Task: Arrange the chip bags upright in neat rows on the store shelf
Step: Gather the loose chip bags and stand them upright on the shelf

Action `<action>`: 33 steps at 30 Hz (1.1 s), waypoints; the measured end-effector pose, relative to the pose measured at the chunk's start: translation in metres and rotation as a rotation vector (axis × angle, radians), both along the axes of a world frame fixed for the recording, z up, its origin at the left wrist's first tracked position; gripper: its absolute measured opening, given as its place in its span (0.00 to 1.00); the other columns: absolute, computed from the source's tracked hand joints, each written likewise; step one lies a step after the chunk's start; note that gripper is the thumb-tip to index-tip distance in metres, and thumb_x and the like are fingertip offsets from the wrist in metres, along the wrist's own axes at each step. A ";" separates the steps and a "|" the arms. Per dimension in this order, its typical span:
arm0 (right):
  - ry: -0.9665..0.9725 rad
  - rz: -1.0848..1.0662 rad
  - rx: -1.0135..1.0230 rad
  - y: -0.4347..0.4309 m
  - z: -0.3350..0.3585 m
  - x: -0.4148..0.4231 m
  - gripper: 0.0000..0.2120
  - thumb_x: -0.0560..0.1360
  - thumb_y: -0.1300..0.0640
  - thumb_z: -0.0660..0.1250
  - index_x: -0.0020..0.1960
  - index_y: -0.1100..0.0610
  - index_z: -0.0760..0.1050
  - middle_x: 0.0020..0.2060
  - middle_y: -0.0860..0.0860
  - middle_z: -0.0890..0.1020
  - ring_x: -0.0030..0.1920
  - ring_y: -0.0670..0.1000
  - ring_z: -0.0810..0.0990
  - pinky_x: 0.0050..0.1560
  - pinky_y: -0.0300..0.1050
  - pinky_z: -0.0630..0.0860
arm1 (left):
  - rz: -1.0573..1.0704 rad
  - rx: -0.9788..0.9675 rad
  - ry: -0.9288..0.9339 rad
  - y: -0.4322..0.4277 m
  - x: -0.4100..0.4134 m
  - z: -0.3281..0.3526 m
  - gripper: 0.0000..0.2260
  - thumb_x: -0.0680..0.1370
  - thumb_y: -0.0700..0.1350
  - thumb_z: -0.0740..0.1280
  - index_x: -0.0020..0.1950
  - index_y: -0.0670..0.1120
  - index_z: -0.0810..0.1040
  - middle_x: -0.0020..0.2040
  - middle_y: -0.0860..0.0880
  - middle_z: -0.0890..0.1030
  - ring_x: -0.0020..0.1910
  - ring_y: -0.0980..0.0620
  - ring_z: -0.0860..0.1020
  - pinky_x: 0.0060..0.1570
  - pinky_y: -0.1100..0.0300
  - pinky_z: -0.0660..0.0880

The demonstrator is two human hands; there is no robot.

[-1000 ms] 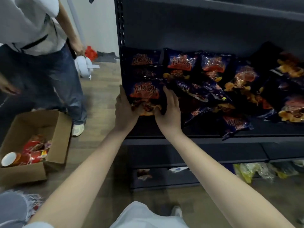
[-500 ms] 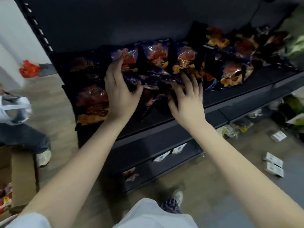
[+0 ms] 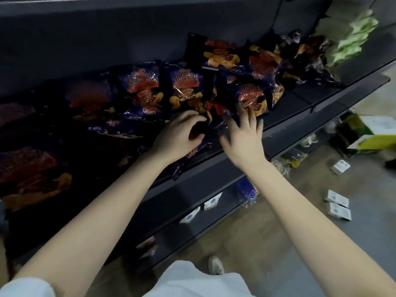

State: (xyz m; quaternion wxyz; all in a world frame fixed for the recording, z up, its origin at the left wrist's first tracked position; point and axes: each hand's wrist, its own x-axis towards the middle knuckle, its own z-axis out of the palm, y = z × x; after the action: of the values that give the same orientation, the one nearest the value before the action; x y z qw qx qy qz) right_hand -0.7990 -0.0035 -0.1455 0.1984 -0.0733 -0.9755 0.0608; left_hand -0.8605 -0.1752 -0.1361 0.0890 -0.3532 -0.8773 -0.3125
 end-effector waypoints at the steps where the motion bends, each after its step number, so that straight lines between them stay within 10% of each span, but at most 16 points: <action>1: 0.002 0.005 -0.004 0.006 -0.002 -0.006 0.21 0.74 0.53 0.61 0.65 0.59 0.72 0.72 0.61 0.63 0.71 0.69 0.59 0.66 0.72 0.56 | 0.024 0.009 0.010 0.006 -0.004 0.001 0.19 0.76 0.47 0.67 0.66 0.48 0.71 0.67 0.51 0.69 0.65 0.51 0.69 0.62 0.57 0.69; 9: -0.053 0.086 -0.062 0.058 -0.014 -0.033 0.24 0.75 0.53 0.62 0.71 0.54 0.66 0.75 0.58 0.57 0.73 0.69 0.54 0.68 0.73 0.53 | 0.429 0.088 -0.380 0.084 -0.059 -0.006 0.33 0.75 0.56 0.65 0.74 0.46 0.55 0.71 0.42 0.66 0.67 0.42 0.68 0.64 0.53 0.68; 20: -0.167 0.302 -0.113 0.099 -0.041 -0.053 0.25 0.76 0.53 0.61 0.73 0.51 0.63 0.75 0.58 0.55 0.74 0.66 0.51 0.70 0.71 0.48 | 0.715 0.235 -0.504 0.115 -0.077 -0.025 0.33 0.69 0.44 0.74 0.70 0.49 0.62 0.67 0.43 0.68 0.67 0.42 0.66 0.60 0.56 0.67; 28: -0.084 0.512 -0.287 0.081 -0.035 -0.057 0.30 0.75 0.58 0.62 0.75 0.53 0.58 0.76 0.54 0.57 0.74 0.60 0.58 0.72 0.67 0.51 | 0.679 0.742 -0.793 0.091 -0.054 0.009 0.31 0.68 0.34 0.71 0.67 0.50 0.67 0.52 0.51 0.76 0.53 0.50 0.75 0.44 0.59 0.77; 33: 0.028 0.789 -0.443 0.067 -0.020 -0.056 0.28 0.74 0.65 0.63 0.73 0.55 0.63 0.75 0.55 0.58 0.73 0.53 0.62 0.62 0.40 0.71 | 0.660 1.018 -0.890 0.066 -0.029 0.029 0.34 0.62 0.48 0.71 0.68 0.50 0.70 0.52 0.49 0.79 0.48 0.50 0.79 0.31 0.57 0.78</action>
State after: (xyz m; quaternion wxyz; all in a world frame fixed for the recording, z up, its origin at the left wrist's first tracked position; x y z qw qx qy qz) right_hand -0.8548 0.0635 -0.1660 0.1527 0.2645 -0.8894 0.3400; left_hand -0.8893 -0.1091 -0.1070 -0.0324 0.1727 -0.6379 -0.7498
